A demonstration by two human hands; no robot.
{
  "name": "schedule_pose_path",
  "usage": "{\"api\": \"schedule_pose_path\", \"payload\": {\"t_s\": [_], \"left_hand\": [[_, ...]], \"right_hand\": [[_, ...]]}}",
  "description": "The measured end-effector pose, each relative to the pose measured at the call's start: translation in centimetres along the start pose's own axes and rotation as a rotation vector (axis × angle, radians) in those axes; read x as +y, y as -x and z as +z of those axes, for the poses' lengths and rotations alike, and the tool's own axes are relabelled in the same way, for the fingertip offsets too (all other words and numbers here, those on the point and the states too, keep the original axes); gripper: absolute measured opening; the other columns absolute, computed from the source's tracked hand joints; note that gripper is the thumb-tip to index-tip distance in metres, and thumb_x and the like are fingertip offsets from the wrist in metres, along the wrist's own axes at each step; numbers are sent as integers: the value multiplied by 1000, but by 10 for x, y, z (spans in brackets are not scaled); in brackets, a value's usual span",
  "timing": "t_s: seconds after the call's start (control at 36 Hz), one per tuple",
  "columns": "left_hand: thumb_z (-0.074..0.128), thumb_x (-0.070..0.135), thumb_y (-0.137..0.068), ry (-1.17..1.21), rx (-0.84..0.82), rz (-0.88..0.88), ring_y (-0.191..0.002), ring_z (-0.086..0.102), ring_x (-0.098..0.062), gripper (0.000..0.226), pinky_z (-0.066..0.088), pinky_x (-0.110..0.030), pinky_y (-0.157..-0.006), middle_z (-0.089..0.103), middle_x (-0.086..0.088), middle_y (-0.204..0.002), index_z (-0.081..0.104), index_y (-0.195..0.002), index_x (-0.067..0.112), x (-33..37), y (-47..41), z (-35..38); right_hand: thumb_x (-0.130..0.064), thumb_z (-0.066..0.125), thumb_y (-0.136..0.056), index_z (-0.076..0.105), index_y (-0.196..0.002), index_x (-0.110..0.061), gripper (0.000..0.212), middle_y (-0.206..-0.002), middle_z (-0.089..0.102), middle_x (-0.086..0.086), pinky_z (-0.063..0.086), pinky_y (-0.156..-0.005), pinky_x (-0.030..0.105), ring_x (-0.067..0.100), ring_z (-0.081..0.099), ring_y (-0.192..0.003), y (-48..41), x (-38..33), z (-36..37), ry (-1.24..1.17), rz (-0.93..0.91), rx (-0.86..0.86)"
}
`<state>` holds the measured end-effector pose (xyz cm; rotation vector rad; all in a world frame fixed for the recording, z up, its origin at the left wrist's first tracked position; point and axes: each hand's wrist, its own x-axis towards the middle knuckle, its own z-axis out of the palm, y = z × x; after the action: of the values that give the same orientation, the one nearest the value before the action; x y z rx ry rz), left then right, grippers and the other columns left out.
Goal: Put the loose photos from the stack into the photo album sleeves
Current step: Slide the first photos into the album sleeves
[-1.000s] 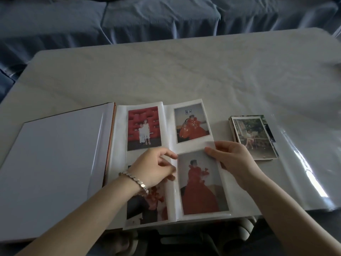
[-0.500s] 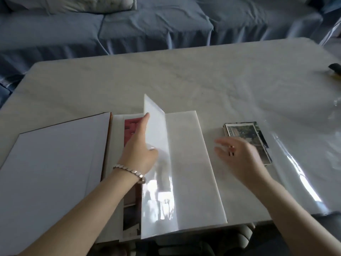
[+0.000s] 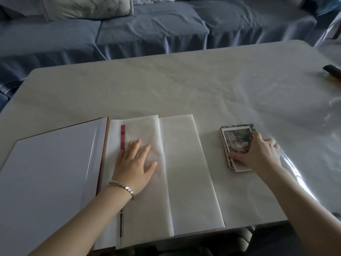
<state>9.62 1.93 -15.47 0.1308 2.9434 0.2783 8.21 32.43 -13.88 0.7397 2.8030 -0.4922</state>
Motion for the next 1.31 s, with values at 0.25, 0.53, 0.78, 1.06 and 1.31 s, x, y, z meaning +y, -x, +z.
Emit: {"api": "schedule_pose_path", "payload": {"t_s": [0.25,0.53,0.78,1.06,1.31], "left_hand": [[35,52,-94,-32,61,-14,-145,-2,-16,59,-2,-31,-114,2,1,-158,22,-146,29,-1,1,6],[-5,69,-69,-119,60,-12,-145,-6,-19,88,-3,-39,-114,0,1,-157,10,-148,34,-13,-3,10],[4,68,-76,-90,134,13,-145,-5,-15,81,-9,-33,-112,-1,6,-158,17,-148,32,-23,3,12],[60,45,-84,51,225,76,-142,22,-27,60,8,-44,-114,30,-7,-151,47,-136,18,-24,4,17],[52,50,-88,63,249,83,-144,13,-21,63,-3,-39,-114,19,-3,-155,40,-141,19,-26,2,24]], "right_hand": [[-30,83,-67,57,-115,-5,60,-107,57,22,39,-74,35,36,51,-98,-10,9,-1,-221,-90,136],[-16,76,-74,68,-66,-33,21,-59,64,-10,46,-52,26,15,57,-52,4,-7,-14,-710,-332,217],[-29,50,-95,50,-54,-18,43,-45,49,-5,30,-36,19,14,47,-45,16,-71,9,-634,-312,43],[-23,46,-98,39,-68,-11,33,-57,42,-2,24,-45,27,14,36,-50,22,-132,36,-556,-477,179],[-20,44,-98,36,-74,-14,26,-56,42,1,19,-47,34,26,35,-50,20,-153,51,-516,-603,312]]}}
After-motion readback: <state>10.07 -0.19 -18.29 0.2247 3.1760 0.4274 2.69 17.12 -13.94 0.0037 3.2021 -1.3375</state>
